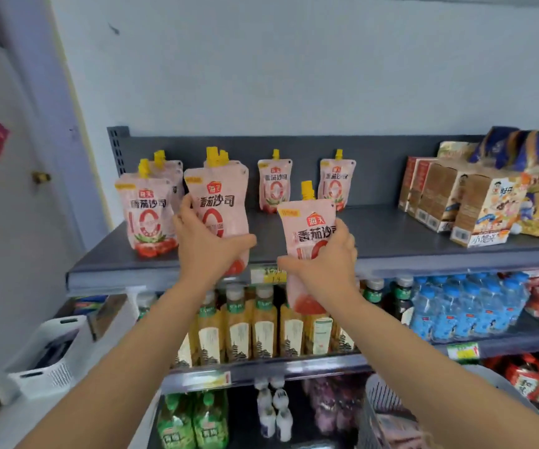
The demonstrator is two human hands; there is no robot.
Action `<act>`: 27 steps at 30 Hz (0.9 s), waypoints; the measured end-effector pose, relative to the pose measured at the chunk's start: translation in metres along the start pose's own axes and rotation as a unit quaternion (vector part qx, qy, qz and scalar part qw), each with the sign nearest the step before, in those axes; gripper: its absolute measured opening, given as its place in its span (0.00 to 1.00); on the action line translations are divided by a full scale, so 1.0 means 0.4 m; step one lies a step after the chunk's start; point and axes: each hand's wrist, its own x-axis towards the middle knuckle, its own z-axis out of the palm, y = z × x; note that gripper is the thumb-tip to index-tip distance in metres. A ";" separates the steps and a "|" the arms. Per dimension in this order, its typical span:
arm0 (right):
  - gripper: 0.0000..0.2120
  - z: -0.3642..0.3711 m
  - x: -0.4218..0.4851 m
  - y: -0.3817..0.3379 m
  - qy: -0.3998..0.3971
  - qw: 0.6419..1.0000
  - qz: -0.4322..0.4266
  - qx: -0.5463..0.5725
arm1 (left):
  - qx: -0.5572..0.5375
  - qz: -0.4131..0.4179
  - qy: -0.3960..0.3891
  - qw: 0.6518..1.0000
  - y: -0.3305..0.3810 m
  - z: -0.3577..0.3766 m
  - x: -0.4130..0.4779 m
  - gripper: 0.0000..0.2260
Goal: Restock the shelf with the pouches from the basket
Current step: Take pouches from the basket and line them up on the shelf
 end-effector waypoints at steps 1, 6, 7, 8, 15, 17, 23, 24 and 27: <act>0.50 0.009 0.015 -0.013 0.001 1.000 -0.008 0.006 | 0.005 -0.009 0.002 1.000 -0.007 0.004 0.033 0.55; 0.52 0.065 0.107 -0.043 0.010 0.999 -0.039 0.025 | 0.029 -0.020 0.010 0.999 -0.055 0.073 0.158 0.57; 0.52 0.076 0.128 -0.043 0.014 0.999 -0.043 0.026 | 0.041 -0.024 0.015 0.999 -0.066 0.092 0.181 0.56; 0.52 0.088 0.150 -0.041 0.015 0.998 -0.047 0.026 | 0.054 -0.031 0.020 0.998 -0.078 0.113 0.206 0.55; 0.53 0.179 0.296 -0.005 -0.006 0.996 -0.079 0.033 | 0.097 -0.125 0.040 0.987 -0.182 0.235 0.354 0.52; 0.55 0.206 0.320 0.013 -0.021 0.996 -0.076 0.029 | 0.103 -0.109 0.047 0.988 -0.204 0.259 0.375 0.50; 0.53 0.259 0.362 0.053 -0.018 0.997 -0.060 0.032 | 0.089 -0.088 0.067 0.990 -0.212 0.295 0.390 0.48; 0.53 0.261 0.366 0.056 -0.014 0.998 -0.059 0.036 | 0.089 -0.094 0.068 0.989 -0.210 0.294 0.390 0.49; 0.52 0.268 0.374 0.061 -0.003 0.997 -0.055 0.048 | 0.100 -0.099 0.063 0.988 -0.209 0.286 0.386 0.51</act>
